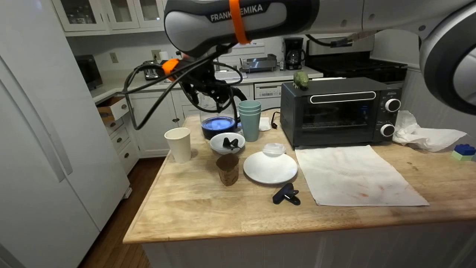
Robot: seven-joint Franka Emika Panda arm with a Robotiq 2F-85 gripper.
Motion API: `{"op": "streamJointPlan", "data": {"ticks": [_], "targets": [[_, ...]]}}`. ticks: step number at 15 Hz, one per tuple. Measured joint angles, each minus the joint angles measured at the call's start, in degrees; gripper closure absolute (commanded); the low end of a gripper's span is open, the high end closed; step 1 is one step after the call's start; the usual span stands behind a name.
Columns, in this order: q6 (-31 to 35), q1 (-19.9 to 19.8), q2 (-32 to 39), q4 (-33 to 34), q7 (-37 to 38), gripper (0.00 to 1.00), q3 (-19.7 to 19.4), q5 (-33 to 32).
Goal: Remove the white lid from the paper cup on the left and put the white paper cup in the brown coffee sleeve
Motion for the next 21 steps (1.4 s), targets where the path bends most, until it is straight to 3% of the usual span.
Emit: {"op": "streamJointPlan", "data": {"ticks": [7, 21], "targets": [[4.6, 0.5, 3.9, -0.1, -7.7, 0.00, 2.7, 2.4], [11.9, 0.6, 7.8, -0.1, -8.1, 0.04, 1.8, 2.4]]}}
